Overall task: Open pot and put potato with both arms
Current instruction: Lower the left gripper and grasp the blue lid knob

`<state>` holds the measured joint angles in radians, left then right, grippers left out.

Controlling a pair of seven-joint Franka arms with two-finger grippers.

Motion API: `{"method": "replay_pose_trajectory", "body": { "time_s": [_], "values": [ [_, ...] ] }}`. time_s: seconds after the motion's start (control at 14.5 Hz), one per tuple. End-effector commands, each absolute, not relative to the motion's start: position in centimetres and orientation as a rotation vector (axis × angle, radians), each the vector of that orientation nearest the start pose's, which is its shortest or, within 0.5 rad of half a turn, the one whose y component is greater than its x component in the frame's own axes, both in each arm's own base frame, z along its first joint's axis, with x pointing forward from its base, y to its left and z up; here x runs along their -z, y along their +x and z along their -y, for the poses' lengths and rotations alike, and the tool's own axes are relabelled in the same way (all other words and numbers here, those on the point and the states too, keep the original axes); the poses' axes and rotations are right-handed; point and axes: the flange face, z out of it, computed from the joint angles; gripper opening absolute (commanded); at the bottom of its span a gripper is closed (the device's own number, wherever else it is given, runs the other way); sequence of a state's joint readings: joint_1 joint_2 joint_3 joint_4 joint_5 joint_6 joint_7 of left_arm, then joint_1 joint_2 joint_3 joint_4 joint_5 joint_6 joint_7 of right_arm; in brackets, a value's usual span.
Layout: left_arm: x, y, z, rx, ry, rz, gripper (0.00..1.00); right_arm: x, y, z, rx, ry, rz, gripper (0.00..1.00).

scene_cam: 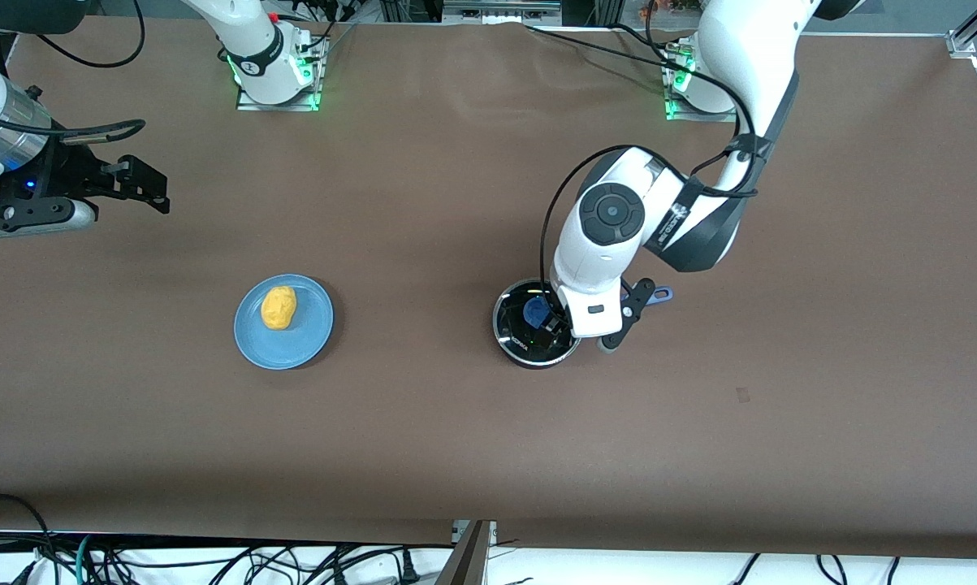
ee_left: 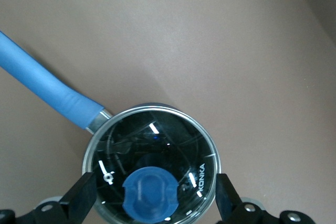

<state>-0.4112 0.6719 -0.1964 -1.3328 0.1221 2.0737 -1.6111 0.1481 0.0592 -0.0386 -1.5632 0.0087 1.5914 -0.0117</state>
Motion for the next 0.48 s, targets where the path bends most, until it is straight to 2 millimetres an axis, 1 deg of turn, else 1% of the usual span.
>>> {"method": "replay_pose_trajectory", "body": {
  "time_s": [0.0, 0.21, 0.41],
  "values": [
    [-34.1, 62.9, 40.8, 0.123, -2.804, 1.602, 1.00, -59.9, 56.4, -6.0, -0.056, -3.115, 0.178, 1.00],
    [-33.4, 62.7, 41.2, 0.116, -2.795, 1.620, 1.00, -59.9, 56.4, -6.0, -0.056, -3.115, 0.178, 1.00],
    [-32.0, 62.8, 41.5, 0.116, -2.792, 1.643, 1.00, -59.9, 56.4, -6.0, -0.056, -3.115, 0.176, 1.00]
  ]
}}
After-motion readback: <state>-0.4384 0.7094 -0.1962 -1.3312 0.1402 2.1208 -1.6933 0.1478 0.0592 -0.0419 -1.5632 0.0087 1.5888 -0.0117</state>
